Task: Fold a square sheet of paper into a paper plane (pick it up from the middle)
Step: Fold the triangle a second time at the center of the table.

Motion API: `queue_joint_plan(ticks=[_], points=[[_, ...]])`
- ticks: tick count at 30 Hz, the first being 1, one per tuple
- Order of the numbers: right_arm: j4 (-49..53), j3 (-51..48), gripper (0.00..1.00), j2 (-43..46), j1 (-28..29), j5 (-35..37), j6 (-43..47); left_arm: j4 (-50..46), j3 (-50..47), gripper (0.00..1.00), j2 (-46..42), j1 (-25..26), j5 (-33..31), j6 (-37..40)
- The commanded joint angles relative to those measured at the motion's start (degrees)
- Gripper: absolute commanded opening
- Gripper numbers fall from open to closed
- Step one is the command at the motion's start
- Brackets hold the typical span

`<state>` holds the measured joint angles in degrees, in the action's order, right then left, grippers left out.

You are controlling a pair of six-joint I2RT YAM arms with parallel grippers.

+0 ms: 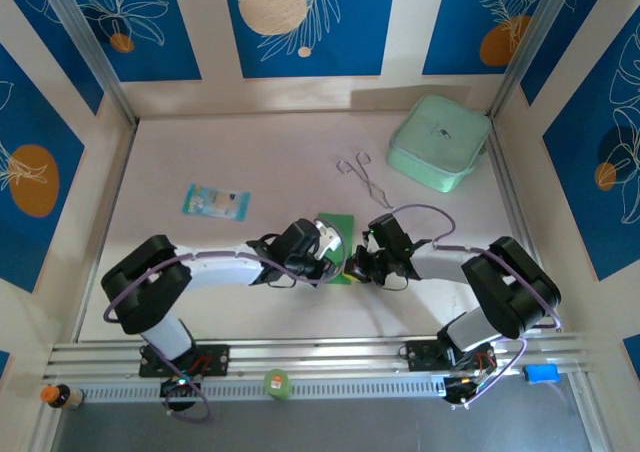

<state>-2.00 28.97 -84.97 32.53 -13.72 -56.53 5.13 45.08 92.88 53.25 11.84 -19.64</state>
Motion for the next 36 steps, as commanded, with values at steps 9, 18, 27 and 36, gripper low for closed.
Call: queue_joint_plan(ticks=[9, 18, 27, 36], points=[[-1.40, -2.64, 0.02, 5.05, 1.02, 2.71, -5.12, 1.93, 1.84, 0.00, 1.67, -0.56, 0.49, -9.06], [-8.15, -6.12, 0.01, 6.06, 2.61, 5.97, -10.93, 1.55, 1.77, 0.00, 1.37, -0.58, 0.47, -9.23], [-13.27, -5.99, 0.01, 2.59, 4.59, 8.70, -13.69, 1.28, 1.80, 0.00, 1.24, -0.56, 0.29, -9.27], [-7.41, -6.56, 0.00, 0.56, 4.01, 8.75, -9.85, -1.43, 2.77, 0.00, 1.12, -1.03, -1.26, -7.08]])
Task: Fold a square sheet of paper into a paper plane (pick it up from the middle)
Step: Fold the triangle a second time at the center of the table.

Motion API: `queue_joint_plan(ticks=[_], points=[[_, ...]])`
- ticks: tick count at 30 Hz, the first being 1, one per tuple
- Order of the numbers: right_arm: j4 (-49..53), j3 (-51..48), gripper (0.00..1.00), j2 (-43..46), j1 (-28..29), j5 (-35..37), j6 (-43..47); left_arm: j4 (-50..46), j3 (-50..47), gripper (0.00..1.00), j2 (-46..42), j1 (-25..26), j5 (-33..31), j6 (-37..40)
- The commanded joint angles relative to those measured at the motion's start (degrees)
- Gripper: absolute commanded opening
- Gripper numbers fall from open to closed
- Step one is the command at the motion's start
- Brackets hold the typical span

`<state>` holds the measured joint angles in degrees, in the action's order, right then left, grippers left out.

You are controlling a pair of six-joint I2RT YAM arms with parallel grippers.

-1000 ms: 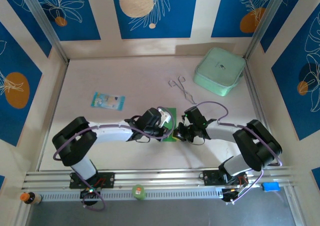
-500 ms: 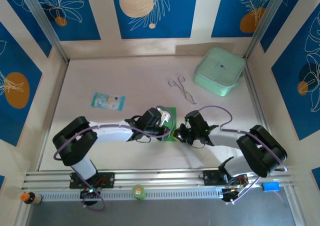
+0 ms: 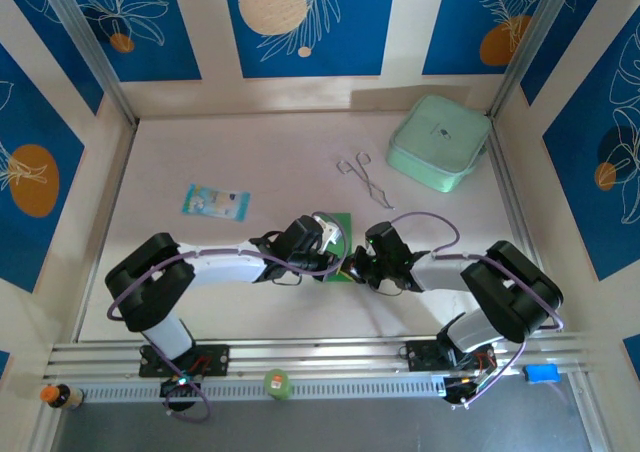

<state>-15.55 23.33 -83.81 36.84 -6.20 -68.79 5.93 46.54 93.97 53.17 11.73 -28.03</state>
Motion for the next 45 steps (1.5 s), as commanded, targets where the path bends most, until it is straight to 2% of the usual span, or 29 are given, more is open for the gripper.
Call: queue_joint_plan(ticks=[1, 10, 14, 22, 32, 45], points=[[7.34, -0.63, 0.00, -0.03, -0.70, 0.85, 4.11, -2.78, 1.51, 0.00, 0.13, -1.14, -1.20, 1.83], [14.14, 3.62, 0.00, -2.17, -5.73, -8.19, 15.68, -5.31, 4.16, 0.01, 2.13, -2.54, -0.95, 4.45], [15.76, 4.52, 0.00, -2.76, -7.14, -9.45, 17.94, -6.79, 5.60, 0.02, 3.23, -2.68, -2.37, 5.68], [17.48, 4.97, 0.00, -2.24, -8.85, -10.42, 19.38, -10.79, 8.10, 0.04, 5.34, -2.79, -5.08, 8.49], [17.92, 5.58, 0.00, -2.42, -8.98, -11.21, 19.54, -10.72, 8.64, 0.06, 6.73, -3.24, -7.74, 10.27], [18.65, 6.06, 0.00, -2.23, -9.07, -11.64, 20.04, -10.65, 8.15, 0.06, 9.41, -3.76, -6.89, 10.39]])
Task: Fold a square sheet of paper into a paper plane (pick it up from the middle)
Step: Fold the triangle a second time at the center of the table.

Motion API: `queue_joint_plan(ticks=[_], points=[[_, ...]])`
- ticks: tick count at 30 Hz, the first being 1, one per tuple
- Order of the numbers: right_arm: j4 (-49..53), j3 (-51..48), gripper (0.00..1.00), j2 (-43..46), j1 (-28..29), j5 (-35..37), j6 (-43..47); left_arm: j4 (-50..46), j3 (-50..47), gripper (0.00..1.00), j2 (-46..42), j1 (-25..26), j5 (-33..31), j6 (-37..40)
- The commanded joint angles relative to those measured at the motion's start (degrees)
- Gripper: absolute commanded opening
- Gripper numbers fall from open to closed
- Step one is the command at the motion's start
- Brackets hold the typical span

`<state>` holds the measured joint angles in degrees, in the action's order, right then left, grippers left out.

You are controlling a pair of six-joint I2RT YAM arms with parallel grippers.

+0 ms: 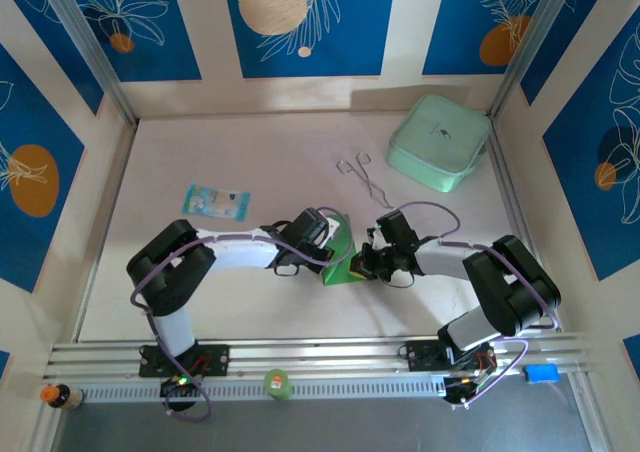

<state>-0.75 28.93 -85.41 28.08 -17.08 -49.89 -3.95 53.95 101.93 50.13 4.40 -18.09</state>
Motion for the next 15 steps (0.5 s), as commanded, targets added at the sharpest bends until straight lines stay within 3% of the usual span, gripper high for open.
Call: queue_joint_plan(ticks=[1, 15], points=[[4.00, 0.62, 0.00, -0.64, -0.39, -0.85, 1.22, -0.55, 0.51, 0.06, 1.73, -0.73, 1.11, 0.28], [1.15, 0.24, 0.08, 5.95, -0.79, -3.67, -3.68, -1.59, -1.29, 0.07, 2.96, -0.73, 12.38, -8.34]])
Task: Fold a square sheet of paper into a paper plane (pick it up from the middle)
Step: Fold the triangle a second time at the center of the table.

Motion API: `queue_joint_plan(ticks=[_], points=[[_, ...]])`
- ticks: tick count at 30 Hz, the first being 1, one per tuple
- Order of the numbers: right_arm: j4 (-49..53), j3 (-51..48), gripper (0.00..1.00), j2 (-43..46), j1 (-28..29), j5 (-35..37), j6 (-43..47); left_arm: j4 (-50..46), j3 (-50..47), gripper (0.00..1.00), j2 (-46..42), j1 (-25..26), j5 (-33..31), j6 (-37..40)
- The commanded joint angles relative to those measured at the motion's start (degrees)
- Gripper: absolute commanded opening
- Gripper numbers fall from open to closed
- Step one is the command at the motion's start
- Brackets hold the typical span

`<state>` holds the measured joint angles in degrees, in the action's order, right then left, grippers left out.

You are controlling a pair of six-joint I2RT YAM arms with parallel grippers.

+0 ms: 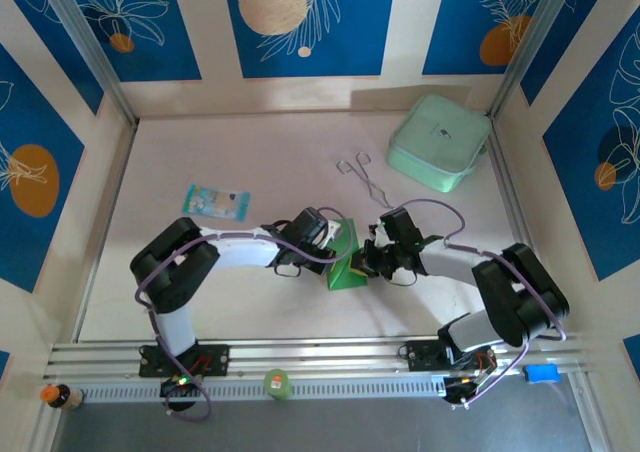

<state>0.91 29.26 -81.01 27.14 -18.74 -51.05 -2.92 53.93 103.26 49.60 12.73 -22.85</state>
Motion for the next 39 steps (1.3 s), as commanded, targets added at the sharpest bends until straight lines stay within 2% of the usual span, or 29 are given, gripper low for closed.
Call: queue_joint_plan(ticks=[1, 10, 18, 25, 39], points=[[-0.90, -0.29, 0.08, 1.43, 0.34, -2.07, -3.27, -2.54, -1.58, 0.07, 1.38, -0.21, 3.99, -4.53], [-0.09, -1.74, 0.06, 0.40, 2.13, 2.06, -5.82, -1.36, -1.75, 0.07, 0.01, -0.21, 3.53, -7.25], [-0.50, -3.50, 0.00, -3.00, 2.31, 3.22, -6.03, -1.03, -0.42, 0.07, -1.82, -0.21, 2.74, -3.96], [-0.60, -3.77, 0.00, -3.47, 2.04, 3.54, -5.47, -2.83, 1.84, 0.08, -1.18, -0.25, 1.24, -0.55], [-0.64, -3.81, 0.00, -3.80, 1.60, 3.19, -4.95, -3.44, 1.97, 0.08, -1.22, -0.30, -1.40, 0.52]])
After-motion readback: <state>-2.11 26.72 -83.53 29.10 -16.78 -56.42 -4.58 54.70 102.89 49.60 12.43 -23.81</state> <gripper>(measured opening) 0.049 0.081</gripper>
